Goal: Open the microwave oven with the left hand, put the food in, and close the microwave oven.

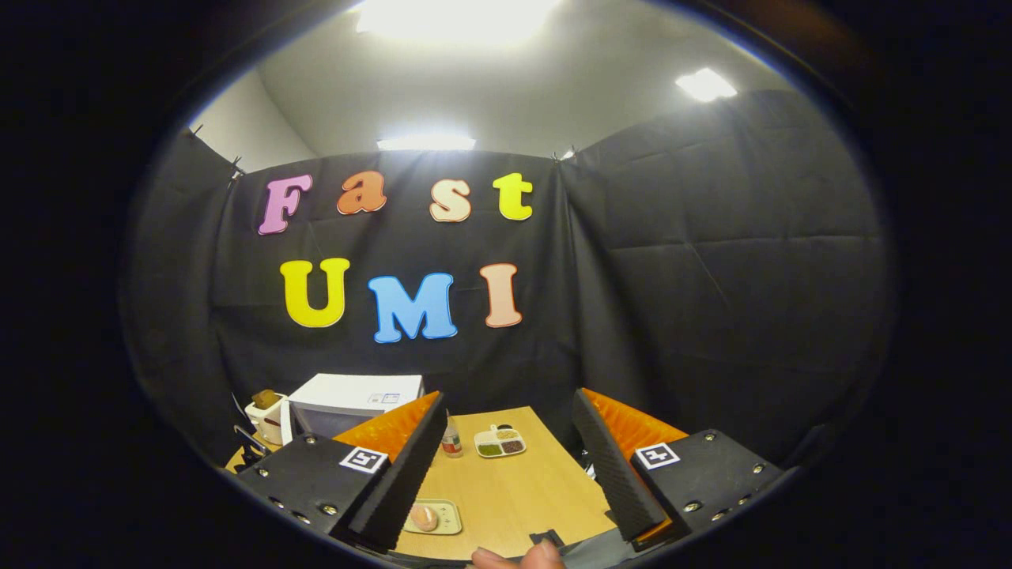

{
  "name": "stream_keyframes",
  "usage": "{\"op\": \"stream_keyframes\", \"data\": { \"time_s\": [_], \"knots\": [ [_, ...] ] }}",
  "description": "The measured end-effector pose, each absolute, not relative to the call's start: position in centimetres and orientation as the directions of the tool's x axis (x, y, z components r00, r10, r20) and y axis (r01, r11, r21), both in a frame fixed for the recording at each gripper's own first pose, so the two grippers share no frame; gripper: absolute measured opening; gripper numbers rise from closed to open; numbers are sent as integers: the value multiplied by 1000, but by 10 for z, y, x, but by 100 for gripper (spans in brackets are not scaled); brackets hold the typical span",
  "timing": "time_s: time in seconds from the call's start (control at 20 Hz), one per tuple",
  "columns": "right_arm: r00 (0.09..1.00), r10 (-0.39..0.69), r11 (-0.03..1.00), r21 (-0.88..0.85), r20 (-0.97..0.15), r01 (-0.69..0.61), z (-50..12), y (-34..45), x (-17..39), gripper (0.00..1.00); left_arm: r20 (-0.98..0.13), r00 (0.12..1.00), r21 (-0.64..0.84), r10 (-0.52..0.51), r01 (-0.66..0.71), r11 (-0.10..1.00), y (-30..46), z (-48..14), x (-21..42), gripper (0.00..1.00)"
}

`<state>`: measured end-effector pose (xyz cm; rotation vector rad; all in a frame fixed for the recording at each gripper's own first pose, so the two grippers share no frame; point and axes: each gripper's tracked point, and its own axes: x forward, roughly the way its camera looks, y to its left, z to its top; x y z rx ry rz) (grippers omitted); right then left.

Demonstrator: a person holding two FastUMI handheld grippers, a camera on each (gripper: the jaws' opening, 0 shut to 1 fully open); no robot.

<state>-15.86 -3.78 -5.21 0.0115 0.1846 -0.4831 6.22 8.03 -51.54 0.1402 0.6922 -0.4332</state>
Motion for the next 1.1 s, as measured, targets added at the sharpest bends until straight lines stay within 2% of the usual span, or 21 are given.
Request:
{"op": "stream_keyframes", "data": {
  "time_s": [0.15,0.25,0.5,0.55,0.6,0.65,0.7,0.75,0.85,0.9,0.95,1.1],
  "knots": [
    [856,-473,881,-129,-209,456,-84,-26,-130,98,-646,674,-33,-359,445,895,109,-516,59,24],
    [864,-440,898,-146,-244,416,-106,-5,-105,98,-635,674,-47,-378,455,889,123,-515,57,25],
    [829,-369,929,-151,-421,337,-196,21,-66,98,-617,702,-67,-356,404,912,159,-502,58,28],
    [821,-350,937,-157,-452,313,-213,29,-59,98,-609,714,-69,-345,386,920,165,-499,62,33],
    [814,-325,946,-165,-482,280,-231,37,-55,98,-603,726,-69,-331,366,928,170,-494,64,51],
    [805,-303,953,-179,-509,246,-247,44,-49,98,-599,734,-69,-319,350,934,175,-490,64,58],
    [792,-292,956,-196,-536,220,-262,47,-45,98,-599,741,-66,-303,332,941,181,-487,63,73],
    [786,-276,960,-201,-553,196,-275,50,-39,98,-597,750,-58,-284,313,948,184,-486,60,79],
    [756,-231,972,-178,-613,153,-309,58,-32,98,-600,763,-35,-242,277,960,190,-480,54,82],
    [733,-203,979,-149,-649,139,-328,61,-32,99,-607,765,-21,-216,256,966,194,-478,49,94],
    [713,-177,984,-122,-679,127,-344,63,-30,99,-613,767,-7,-187,231,973,197,-476,43,99],
    [642,-135,991,-101,-755,89,-393,58,-25,99,-649,758,52,-64,128,990,209,-467,16,100]
  ]
}}
